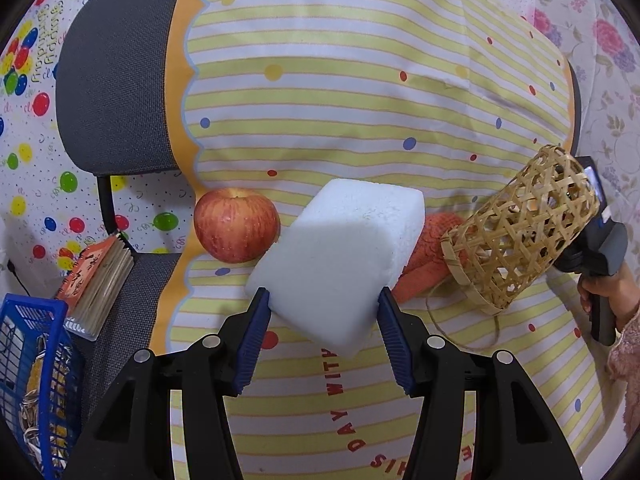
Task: Collect trash
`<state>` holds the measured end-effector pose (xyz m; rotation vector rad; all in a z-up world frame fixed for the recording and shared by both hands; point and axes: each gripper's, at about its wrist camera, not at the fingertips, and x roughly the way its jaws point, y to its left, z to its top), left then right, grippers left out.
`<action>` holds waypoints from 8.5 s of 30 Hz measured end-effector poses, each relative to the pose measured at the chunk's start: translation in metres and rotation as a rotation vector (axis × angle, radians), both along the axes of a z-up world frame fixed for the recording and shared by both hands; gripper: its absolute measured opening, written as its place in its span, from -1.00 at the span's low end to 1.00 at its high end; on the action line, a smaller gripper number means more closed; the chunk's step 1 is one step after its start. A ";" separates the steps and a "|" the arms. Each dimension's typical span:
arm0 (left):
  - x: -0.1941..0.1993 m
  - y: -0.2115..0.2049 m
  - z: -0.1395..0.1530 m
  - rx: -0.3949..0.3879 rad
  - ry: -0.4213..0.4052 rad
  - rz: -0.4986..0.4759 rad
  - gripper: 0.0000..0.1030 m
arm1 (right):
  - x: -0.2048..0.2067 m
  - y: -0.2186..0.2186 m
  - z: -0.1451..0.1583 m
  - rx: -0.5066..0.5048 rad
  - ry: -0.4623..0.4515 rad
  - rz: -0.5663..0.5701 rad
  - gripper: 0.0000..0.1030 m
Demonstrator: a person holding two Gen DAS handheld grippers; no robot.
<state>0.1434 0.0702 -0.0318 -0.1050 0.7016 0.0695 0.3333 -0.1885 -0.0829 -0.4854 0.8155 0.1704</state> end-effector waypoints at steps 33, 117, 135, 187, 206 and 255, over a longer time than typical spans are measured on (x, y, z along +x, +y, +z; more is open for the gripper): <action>-0.211 -0.155 0.035 -0.014 -0.062 -0.395 0.06 | -0.397 -0.111 0.120 0.676 -0.066 -0.186 -0.95; -0.191 -0.063 0.040 0.070 -0.013 -0.083 0.70 | -0.375 -0.063 0.105 0.575 -0.072 -0.103 0.30; -0.124 0.000 0.032 0.028 0.030 0.081 0.75 | -0.256 0.005 0.093 0.535 -0.068 -0.021 0.83; 0.083 -0.095 -0.006 -0.035 0.117 -0.100 0.72 | -0.183 -0.039 0.098 0.479 -0.186 -0.133 0.38; 0.040 -0.087 -0.001 -0.052 0.078 -0.121 -0.66 | -0.214 -0.062 0.091 0.521 -0.160 -0.169 0.39; -0.240 -0.299 -0.016 -0.152 0.100 -0.806 -0.65 | -0.504 -0.189 0.045 0.403 -0.087 -0.467 0.40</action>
